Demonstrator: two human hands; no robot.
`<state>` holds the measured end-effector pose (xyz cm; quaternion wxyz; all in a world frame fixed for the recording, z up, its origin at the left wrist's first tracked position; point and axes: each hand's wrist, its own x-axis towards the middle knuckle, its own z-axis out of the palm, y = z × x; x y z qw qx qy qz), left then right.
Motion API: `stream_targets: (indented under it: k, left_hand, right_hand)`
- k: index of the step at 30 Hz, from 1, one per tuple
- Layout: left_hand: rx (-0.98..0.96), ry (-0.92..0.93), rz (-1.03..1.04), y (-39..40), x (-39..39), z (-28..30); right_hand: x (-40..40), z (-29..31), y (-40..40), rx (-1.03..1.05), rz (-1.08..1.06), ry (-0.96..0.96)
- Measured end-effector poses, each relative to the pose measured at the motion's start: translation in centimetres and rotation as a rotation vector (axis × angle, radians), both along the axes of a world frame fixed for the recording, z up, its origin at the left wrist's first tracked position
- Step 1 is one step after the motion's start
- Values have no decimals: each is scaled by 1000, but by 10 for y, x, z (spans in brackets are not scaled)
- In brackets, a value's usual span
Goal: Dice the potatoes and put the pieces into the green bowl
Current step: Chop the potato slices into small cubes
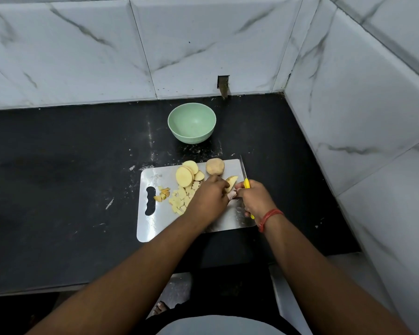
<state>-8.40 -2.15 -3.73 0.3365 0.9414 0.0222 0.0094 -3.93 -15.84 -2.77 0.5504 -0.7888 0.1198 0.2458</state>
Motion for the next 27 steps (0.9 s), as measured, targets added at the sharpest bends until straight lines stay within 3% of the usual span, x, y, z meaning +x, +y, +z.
stream_targets:
  k: [5,9,15,27]
  left_hand:
    - [87,-47,-79,2,-7,-5]
    - [51,-76,-114,0,-10,-5]
    - [-8,-91,-98,2,-15,-6]
    - [90,-61,-139,7,-20,-11]
  right_hand:
    - [8,0,-2,-95,-6,-171]
    - [20,4,5,-222,78,-266]
    - [17,0,6,-310,208,-278]
    - [10,-2,-2,-182,148,-108]
